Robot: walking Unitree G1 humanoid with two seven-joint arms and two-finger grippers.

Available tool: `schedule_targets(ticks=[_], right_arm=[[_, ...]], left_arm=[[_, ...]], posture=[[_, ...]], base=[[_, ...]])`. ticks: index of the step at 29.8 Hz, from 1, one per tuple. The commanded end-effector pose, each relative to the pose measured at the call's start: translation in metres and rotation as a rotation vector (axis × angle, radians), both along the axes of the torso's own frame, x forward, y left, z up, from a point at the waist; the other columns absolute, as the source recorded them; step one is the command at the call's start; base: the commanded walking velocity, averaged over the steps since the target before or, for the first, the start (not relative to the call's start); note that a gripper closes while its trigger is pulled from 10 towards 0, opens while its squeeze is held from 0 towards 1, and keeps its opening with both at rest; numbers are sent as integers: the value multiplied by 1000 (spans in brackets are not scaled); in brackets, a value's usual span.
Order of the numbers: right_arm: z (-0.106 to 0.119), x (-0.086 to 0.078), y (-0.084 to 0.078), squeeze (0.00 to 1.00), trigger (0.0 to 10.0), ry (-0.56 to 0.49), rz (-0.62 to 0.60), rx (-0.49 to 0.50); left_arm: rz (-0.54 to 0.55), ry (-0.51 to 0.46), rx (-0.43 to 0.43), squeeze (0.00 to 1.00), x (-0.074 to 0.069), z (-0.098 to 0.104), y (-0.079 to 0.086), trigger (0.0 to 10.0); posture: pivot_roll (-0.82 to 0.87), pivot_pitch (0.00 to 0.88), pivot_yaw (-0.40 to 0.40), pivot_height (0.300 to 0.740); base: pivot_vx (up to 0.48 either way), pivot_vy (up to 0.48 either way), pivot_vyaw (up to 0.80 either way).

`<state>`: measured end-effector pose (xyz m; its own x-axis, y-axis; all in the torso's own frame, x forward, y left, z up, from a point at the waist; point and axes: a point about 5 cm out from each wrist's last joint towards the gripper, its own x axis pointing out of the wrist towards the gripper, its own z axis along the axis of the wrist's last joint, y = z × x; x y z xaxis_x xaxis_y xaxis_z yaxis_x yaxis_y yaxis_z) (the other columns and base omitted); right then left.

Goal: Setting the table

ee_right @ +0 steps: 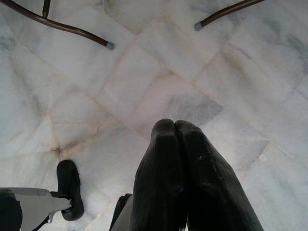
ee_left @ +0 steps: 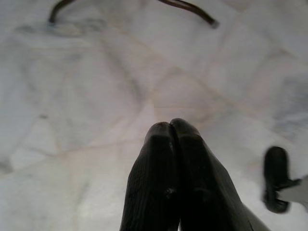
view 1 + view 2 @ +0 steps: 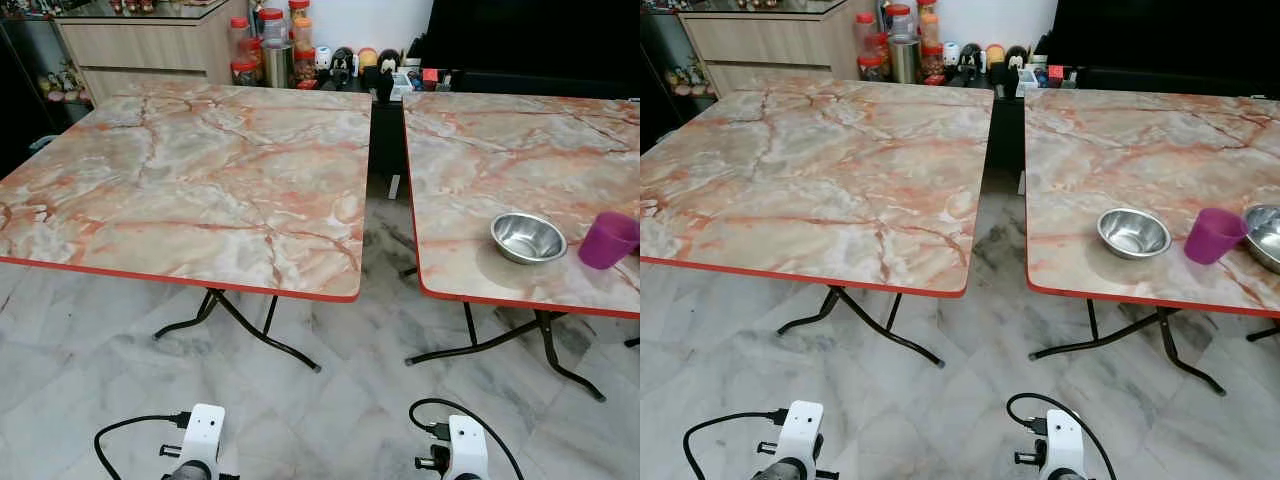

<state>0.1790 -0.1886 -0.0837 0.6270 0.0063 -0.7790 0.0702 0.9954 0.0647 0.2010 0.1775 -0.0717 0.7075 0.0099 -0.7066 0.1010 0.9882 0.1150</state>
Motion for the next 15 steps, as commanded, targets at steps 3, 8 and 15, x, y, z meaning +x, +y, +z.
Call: schedule_targets(ticks=[3,8,15], right_arm=[[1,2,0,0,10000,-10,9,3],[1,1,0,0,10000,-12,4,6],[-1,-3,-1,0,10000,-3,-11,10]], left_arm=[[-30,40,-82,0,-6,-4,-7,10000],[21,38,-73,0,-6,-4,-3,10000],[107,39,-87,0,-3,-2,7,10000]], posture=[[-46,7,-11,740],[-48,1,-14,740],[-44,0,-18,740]], base=[[0,0,0],[0,0,0],[0,0,0]])
